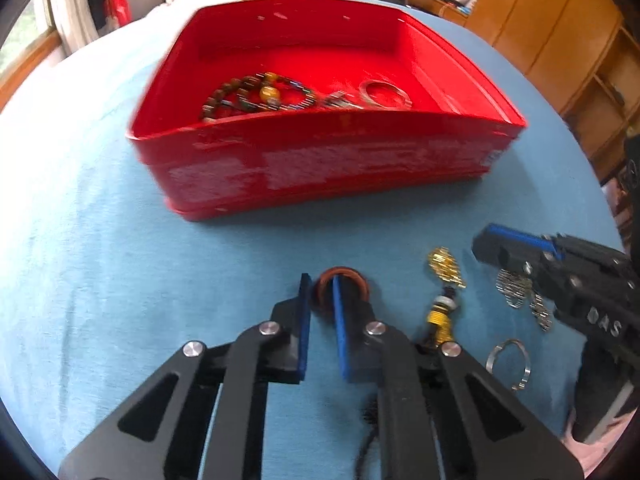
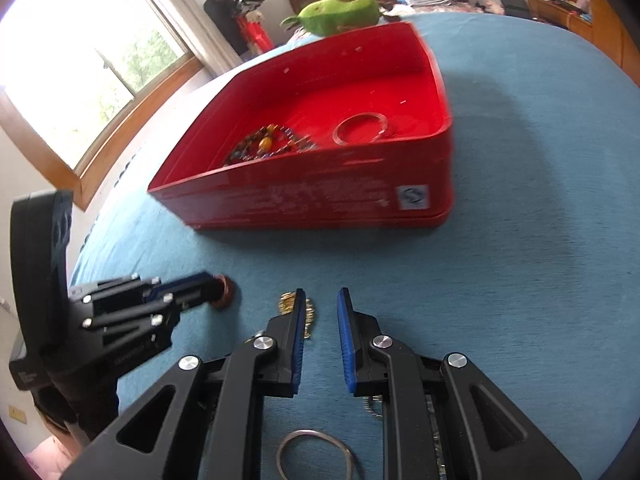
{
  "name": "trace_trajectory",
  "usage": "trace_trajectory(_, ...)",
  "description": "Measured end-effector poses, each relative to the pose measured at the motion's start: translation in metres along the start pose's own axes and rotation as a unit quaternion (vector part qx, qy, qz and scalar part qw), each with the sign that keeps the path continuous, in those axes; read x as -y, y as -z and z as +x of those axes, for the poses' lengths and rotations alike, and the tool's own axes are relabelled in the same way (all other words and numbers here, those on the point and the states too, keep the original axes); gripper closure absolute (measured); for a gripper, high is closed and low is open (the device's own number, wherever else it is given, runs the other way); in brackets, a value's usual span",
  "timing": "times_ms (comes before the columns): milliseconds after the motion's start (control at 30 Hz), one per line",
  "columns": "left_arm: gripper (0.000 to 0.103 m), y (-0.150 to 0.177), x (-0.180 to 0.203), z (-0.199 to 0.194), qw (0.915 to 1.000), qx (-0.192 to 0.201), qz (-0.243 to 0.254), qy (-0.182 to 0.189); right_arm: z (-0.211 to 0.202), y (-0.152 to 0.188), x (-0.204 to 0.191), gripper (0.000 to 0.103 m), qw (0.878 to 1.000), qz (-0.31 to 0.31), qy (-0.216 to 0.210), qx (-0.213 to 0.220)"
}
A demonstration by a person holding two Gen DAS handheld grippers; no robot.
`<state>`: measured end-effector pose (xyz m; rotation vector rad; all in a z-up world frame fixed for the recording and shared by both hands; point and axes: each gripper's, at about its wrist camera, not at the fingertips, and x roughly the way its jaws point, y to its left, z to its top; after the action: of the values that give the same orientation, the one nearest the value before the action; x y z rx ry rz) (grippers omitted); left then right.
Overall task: Organize jewelry
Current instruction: 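Grasp the orange ring with the left gripper while the right gripper grasps the gold pendant, then lift the ring with the left gripper while the right gripper lifts the pendant toward the box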
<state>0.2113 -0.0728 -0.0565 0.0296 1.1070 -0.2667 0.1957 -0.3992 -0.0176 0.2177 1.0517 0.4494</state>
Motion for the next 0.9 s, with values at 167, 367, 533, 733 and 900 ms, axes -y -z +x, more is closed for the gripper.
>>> trace_trajectory(167, 0.094, 0.0, -0.008, -0.001, 1.0, 0.003, -0.008, -0.002, 0.011, -0.001, -0.01, 0.078, 1.0, -0.015, 0.009, -0.015)
trace_trajectory(367, 0.094, 0.005, -0.009, -0.003, 0.9999, 0.004, -0.012, 0.003, 0.023, -0.005, -0.02, 0.073, 0.999, -0.03, 0.021, -0.029)
trace_trajectory(533, 0.094, 0.004, -0.015, -0.004, 0.9998, 0.005, -0.017, 0.008, 0.03, -0.002, -0.033, 0.078, 0.996, -0.064, 0.056, -0.025)
trace_trajectory(733, 0.095, 0.006, -0.022, -0.007, 0.9995, 0.007, -0.026, 0.019, 0.023, 0.0, -0.022, 0.084, 0.998, -0.044, 0.039, -0.014)
trace_trajectory(900, 0.097, 0.007, -0.029, -0.017, 0.9987, 0.022, -0.036, 0.029, 0.002, -0.003, -0.011, 0.084, 1.0, -0.024, 0.014, 0.012)
